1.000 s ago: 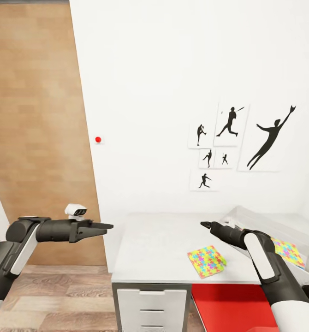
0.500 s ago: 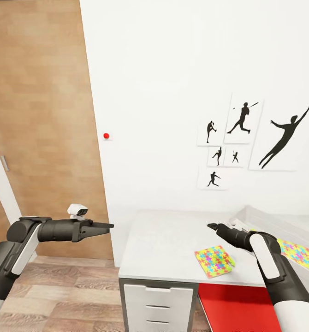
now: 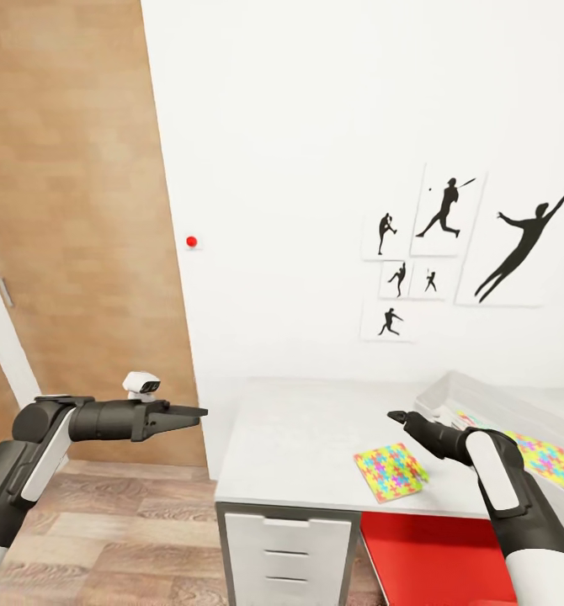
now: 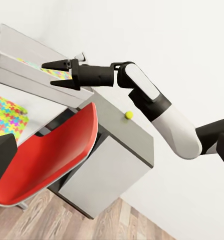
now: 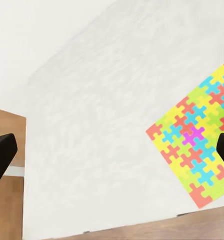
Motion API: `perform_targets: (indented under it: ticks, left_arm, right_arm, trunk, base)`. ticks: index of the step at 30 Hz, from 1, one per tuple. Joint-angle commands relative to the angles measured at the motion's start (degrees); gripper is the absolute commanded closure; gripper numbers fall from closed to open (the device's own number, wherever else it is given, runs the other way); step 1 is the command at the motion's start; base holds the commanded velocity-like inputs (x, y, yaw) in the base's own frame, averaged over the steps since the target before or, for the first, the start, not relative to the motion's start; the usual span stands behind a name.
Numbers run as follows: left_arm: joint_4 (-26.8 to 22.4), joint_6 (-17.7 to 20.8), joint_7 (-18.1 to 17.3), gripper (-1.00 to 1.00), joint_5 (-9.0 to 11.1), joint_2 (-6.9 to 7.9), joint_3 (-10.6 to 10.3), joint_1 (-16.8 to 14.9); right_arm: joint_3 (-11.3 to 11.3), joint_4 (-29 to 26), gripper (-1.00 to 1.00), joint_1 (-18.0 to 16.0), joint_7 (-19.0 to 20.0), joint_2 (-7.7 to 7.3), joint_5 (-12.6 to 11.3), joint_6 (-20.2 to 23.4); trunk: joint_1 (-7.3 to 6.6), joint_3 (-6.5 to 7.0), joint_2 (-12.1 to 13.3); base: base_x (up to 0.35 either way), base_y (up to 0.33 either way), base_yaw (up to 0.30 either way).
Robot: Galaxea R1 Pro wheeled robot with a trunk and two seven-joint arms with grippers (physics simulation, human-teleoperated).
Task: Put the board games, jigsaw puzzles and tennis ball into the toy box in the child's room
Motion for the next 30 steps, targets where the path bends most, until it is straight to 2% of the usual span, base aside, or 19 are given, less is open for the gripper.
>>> perform_targets:
  ticks: [1,9,18,30]
  left_arm:
    - [0.01,0.60,-0.05,-1.00,0.21,0.04,-0.09,-0.03]
    - [0.01,0.57,-0.10,-1.00,0.21,0.07,-0.02,-0.03]
    - [0.01,0.52,-0.12,-1.00,0.29,0.11,0.02,-0.03]
    - [0.01,0.51,-0.15,-1.00,0.30,0.21,0.15,-0.03]
  right_arm:
    - [-0.03,-0.04,-1.00,-0.02,-0.55,0.00,-0.62,0.19]
    - [-0.15,1.49,-1.00,-0.02,-0.53,-0.09,-0.62,0.07]
    - [-0.16,1.94,-1.00,-0.02,-0.53,0.00,-0.62,0.02]
    - [-0.08,1.95,-1.00,-0.02,-0.53,0.35,-0.65,-1.64]
  trunk:
    - [0.02,-0.13,-0.05]
    - [0.02,-0.84,-0.05]
    - [0.02,-1.22,-0.05]
    - [0.02,-1.31,-0.05]
  base:
    - [0.026,-0.120,0.000]
    - [0.039,-0.106,-0.061]
    - [0.004,-0.008,-0.222]
    - [0.102,0.090,-0.049]
